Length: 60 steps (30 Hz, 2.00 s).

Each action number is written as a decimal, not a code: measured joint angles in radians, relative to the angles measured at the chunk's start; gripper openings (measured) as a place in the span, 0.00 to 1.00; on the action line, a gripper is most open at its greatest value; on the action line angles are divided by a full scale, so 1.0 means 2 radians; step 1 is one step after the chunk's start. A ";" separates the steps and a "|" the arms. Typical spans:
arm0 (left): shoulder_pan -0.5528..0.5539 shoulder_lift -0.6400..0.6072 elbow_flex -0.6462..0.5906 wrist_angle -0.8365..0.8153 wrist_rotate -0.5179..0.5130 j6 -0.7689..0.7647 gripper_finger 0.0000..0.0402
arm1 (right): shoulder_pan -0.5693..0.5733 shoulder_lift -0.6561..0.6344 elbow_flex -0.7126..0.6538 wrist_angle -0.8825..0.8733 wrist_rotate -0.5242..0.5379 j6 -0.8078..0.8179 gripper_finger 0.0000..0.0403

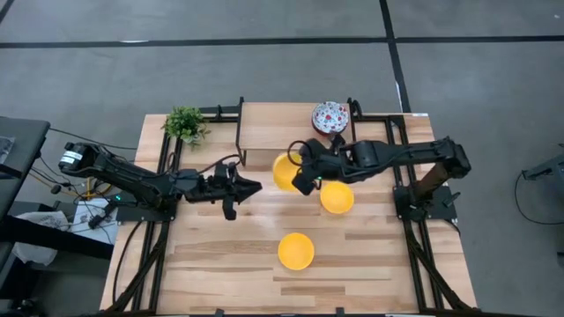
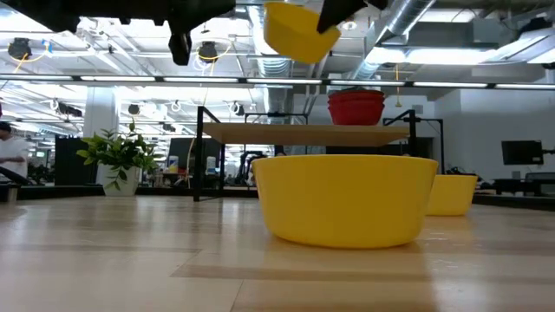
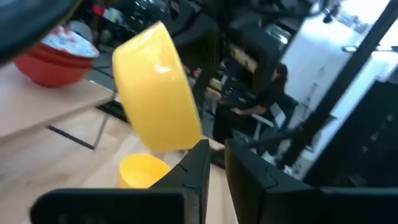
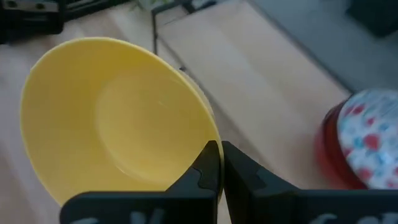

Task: Pick & Place Mini bowls
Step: Put the bottom right yellow bowl on the shelf

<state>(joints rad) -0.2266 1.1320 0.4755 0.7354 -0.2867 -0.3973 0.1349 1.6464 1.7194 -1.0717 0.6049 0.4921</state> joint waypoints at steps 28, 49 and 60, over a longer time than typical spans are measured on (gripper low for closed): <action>0.006 0.000 0.058 0.064 -0.248 0.277 0.69 | -0.010 0.031 0.001 0.256 0.238 -0.246 0.00; 0.042 0.000 0.060 0.063 -0.257 0.273 0.64 | -0.007 0.050 0.000 0.335 0.207 -0.304 0.00; 0.043 0.000 0.060 0.059 -0.279 0.273 0.32 | -0.003 0.061 0.001 0.373 0.214 -0.342 0.00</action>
<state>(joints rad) -0.1399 1.1328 0.5949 0.8527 -0.8446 0.1490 0.1294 1.7679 1.7210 -0.3248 1.0322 -0.1918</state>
